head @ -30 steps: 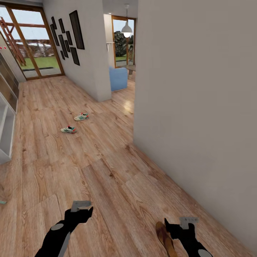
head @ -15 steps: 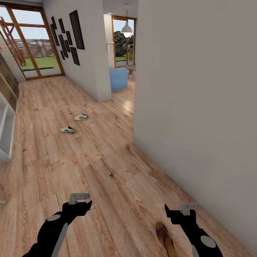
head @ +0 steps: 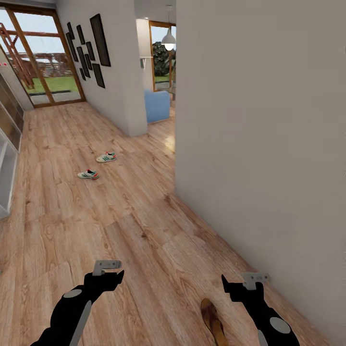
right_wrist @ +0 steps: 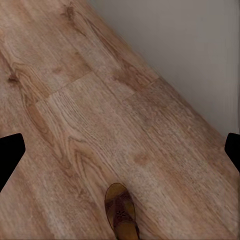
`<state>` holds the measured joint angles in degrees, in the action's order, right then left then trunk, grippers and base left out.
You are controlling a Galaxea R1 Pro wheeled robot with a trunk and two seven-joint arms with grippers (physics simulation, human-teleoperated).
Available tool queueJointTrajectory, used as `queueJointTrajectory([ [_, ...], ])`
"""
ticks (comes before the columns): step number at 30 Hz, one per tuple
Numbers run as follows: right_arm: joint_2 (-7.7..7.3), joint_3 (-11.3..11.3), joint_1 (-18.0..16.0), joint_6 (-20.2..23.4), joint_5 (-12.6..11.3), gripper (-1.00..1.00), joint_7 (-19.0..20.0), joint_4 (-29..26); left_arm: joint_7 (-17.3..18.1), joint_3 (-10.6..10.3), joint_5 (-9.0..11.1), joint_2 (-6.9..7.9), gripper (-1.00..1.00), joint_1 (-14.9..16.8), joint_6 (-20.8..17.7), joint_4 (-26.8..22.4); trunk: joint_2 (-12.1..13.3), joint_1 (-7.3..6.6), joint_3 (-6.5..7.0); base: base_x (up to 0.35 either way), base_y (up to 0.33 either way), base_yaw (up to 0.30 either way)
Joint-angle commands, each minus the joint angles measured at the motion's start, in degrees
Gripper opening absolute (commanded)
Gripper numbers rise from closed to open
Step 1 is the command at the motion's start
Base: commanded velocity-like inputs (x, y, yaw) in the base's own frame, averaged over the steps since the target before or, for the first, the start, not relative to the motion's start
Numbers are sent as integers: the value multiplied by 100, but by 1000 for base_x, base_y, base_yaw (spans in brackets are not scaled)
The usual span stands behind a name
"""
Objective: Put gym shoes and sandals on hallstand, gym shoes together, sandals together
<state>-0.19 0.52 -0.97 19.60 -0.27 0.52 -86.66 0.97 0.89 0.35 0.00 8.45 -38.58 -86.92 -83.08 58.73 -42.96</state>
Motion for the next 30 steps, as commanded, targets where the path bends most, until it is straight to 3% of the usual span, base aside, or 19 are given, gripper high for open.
queueJointTrajectory([
  [1,0,0,0,0,0,100,0,0,0,0,0,0,100,0,0,0,0,0,0,0,-48,0],
  [30,2,1,0,0,0,100,1,0,0,-9,1,-1,100,-10,0,0,0,0,0,23,-28,0],
])
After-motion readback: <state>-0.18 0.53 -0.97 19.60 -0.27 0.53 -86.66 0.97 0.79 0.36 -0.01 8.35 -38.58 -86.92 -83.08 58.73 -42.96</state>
